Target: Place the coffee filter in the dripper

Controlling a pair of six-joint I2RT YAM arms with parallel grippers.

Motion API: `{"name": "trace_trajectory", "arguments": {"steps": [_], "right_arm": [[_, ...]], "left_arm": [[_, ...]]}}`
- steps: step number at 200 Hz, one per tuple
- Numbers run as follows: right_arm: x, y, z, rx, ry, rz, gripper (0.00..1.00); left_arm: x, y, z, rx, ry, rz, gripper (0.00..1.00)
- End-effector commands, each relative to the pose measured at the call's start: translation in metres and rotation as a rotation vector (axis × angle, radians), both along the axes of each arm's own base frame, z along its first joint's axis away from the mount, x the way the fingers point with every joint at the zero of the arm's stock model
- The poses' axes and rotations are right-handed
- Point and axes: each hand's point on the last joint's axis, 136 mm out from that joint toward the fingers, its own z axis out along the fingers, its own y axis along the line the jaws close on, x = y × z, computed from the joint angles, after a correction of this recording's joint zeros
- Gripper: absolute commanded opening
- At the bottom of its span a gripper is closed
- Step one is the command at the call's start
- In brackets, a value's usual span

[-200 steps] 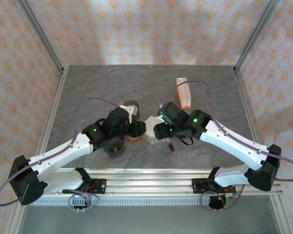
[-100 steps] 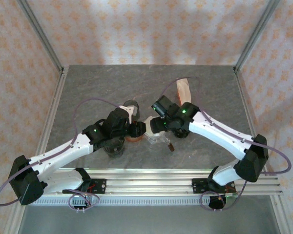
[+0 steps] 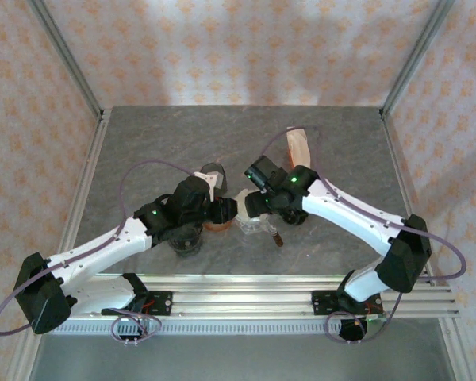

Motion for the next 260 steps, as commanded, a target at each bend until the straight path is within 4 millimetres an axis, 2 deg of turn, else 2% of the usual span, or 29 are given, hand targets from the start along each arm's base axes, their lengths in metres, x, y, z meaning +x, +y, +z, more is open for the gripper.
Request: {"name": "trace_trajectory", "arguments": {"steps": [1, 54, 141, 164, 208, 260], "right_arm": [[0.000, -0.006, -0.014, -0.053, 0.019, 0.010, 0.75], [-0.002, -0.009, -0.030, -0.083, 0.038, 0.009, 0.74], [0.000, -0.013, -0.033, -0.099, 0.026, -0.001, 0.75], [0.002, -0.010, -0.018, -0.057, -0.009, -0.005, 0.75], [0.006, -0.011, 0.028, 0.040, -0.113, -0.027, 0.75], [0.002, -0.031, 0.074, 0.131, -0.239, -0.090, 0.75]], "left_arm": [[-0.003, -0.001, -0.008, 0.004, 0.014, 0.000, 0.36], [-0.003, -0.001, -0.009, 0.002, 0.018, 0.001, 0.38], [-0.004, -0.001, -0.012, -0.001, 0.022, 0.003, 0.38], [-0.004, -0.001, -0.011, -0.001, 0.018, 0.002, 0.38], [-0.003, -0.001, -0.010, -0.001, 0.017, 0.003, 0.37], [-0.002, 0.000, -0.010, 0.003, 0.015, 0.010, 0.37]]}}
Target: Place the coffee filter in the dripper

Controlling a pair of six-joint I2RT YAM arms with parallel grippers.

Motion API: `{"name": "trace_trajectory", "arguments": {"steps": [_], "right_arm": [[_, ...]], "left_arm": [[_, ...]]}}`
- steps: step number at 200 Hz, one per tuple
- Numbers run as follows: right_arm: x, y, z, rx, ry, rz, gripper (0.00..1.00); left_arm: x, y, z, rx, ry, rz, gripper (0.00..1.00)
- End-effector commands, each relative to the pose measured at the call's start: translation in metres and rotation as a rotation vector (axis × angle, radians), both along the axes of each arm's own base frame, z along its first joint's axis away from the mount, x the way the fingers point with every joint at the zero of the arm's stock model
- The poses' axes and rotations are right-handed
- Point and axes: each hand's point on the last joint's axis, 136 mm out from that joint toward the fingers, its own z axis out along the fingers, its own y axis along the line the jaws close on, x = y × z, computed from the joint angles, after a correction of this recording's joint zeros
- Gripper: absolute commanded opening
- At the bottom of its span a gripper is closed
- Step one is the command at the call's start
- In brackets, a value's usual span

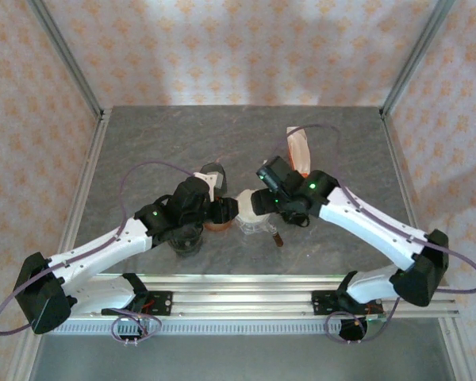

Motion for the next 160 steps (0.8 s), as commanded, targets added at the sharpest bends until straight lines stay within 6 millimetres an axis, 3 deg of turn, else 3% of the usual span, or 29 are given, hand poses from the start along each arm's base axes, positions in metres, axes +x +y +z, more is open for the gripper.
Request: {"name": "trace_trajectory", "arguments": {"steps": [1, 48, 112, 160], "right_arm": [[0.004, -0.015, 0.032, 0.049, -0.103, -0.065, 0.75], [-0.007, -0.029, 0.041, 0.119, -0.143, -0.098, 0.75], [-0.012, -0.033, 0.041, 0.162, -0.151, -0.115, 0.75], [-0.014, -0.038, 0.048, 0.178, -0.171, -0.129, 0.75]], "left_arm": [[-0.004, 0.002, -0.009, 0.025, 0.018, 0.003, 0.37], [-0.002, 0.003, -0.001, 0.010, -0.001, 0.014, 0.42], [-0.003, 0.005, 0.019, -0.021, -0.044, 0.017, 0.62], [-0.004, 0.011, 0.027, -0.021, -0.063, 0.031, 0.64]]}}
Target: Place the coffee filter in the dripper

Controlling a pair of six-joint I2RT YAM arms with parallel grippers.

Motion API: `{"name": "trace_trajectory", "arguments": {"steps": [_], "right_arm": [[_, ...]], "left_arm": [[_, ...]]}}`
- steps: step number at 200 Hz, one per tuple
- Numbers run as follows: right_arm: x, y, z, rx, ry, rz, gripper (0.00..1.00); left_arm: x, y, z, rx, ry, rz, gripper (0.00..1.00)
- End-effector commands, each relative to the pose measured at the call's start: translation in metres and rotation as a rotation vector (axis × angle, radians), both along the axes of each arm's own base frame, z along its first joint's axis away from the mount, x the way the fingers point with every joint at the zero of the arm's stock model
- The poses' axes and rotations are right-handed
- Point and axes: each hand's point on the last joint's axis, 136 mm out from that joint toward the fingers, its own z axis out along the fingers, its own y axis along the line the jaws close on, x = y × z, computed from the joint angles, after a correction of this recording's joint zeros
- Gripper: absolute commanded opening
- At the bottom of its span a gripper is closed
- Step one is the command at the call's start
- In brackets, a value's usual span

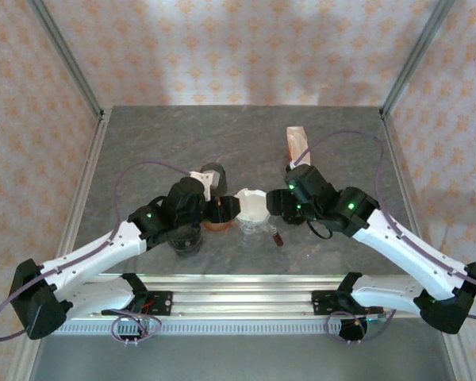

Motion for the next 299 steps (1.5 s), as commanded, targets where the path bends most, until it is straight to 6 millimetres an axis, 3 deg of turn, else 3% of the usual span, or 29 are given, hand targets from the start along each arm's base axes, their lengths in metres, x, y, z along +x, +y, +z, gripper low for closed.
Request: {"name": "trace_trajectory", "arguments": {"steps": [1, 39, 74, 100, 130, 168, 216, 251, 299], "right_arm": [[0.004, -0.008, 0.011, 0.022, -0.046, -0.043, 0.74], [-0.001, -0.026, 0.018, 0.047, -0.113, -0.089, 0.74], [-0.014, -0.040, -0.008, 0.077, -0.099, -0.109, 0.74], [-0.032, -0.037, -0.045, 0.082, -0.004, -0.059, 0.74], [-0.047, -0.036, -0.079, 0.091, 0.076, -0.030, 0.73], [-0.058, -0.031, -0.105, 0.130, 0.118, 0.002, 0.65], [-0.066, -0.020, -0.133, 0.168, 0.162, 0.009, 0.55], [-0.070, -0.016, -0.150, 0.187, 0.186, 0.014, 0.51], [-0.074, -0.010, -0.166, 0.218, 0.218, 0.015, 0.52]], "left_arm": [[-0.001, 0.007, 0.011, 0.012, -0.030, 0.022, 0.64], [-0.005, 0.033, 0.016, 0.027, -0.072, 0.099, 0.60], [-0.015, 0.047, -0.016, 0.030, -0.001, 0.117, 0.45], [-0.024, 0.037, -0.051, 0.025, 0.091, 0.080, 0.42], [-0.033, 0.024, -0.068, 0.022, 0.121, 0.053, 0.37], [-0.047, 0.014, -0.093, 0.037, 0.170, 0.031, 0.32], [-0.060, -0.017, -0.133, -0.007, 0.246, -0.008, 0.26], [-0.058, -0.032, -0.144, -0.060, 0.268, -0.019, 0.19], [-0.057, -0.033, -0.147, -0.054, 0.278, -0.015, 0.15]]}}
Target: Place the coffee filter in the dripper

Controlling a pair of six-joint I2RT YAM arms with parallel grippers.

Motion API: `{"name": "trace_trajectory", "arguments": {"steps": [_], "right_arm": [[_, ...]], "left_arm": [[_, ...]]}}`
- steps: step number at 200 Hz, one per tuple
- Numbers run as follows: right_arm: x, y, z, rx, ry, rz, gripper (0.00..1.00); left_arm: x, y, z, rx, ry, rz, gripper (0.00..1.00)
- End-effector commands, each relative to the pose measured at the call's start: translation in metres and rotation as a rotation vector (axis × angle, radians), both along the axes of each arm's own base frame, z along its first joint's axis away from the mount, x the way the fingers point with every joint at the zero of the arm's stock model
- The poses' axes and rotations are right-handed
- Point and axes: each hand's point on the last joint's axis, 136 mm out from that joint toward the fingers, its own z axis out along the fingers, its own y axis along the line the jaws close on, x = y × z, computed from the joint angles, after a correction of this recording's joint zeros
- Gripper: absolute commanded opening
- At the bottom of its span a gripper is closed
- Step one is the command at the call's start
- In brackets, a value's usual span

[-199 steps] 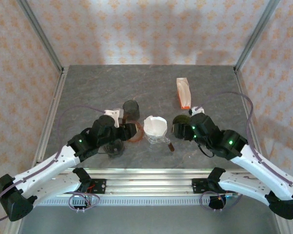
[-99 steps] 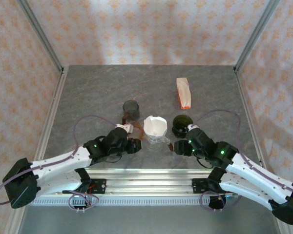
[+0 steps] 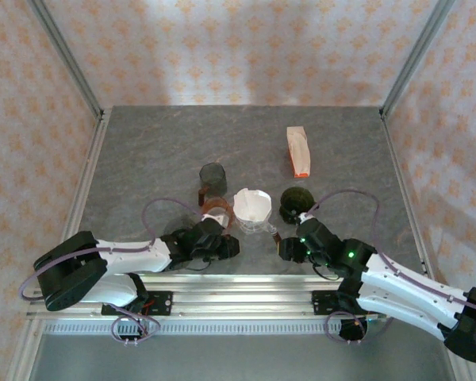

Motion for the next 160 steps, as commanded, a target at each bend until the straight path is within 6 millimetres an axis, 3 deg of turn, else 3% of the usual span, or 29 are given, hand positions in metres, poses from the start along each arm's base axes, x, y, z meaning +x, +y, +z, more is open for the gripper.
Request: {"name": "trace_trajectory", "arguments": {"steps": [1, 61, 100, 126, 160], "right_arm": [[0.001, 0.009, -0.003, 0.054, 0.003, -0.007, 0.52], [-0.003, 0.014, -0.006, 0.071, 0.013, 0.001, 0.52], [-0.003, 0.009, -0.004, 0.085, 0.000, -0.027, 0.52], [-0.003, 0.007, -0.004, 0.087, -0.006, -0.036, 0.52], [-0.004, 0.006, -0.003, 0.090, -0.006, -0.042, 0.53]], "left_arm": [[0.004, -0.008, 0.010, -0.049, -0.017, 0.006, 0.14], [0.002, 0.013, 0.047, -0.012, -0.106, 0.039, 0.21], [0.004, 0.058, 0.082, 0.054, -0.200, 0.140, 0.21], [0.023, 0.085, 0.103, 0.086, -0.218, 0.174, 0.25], [0.063, 0.101, 0.102, 0.124, -0.191, 0.176, 0.38]]}}
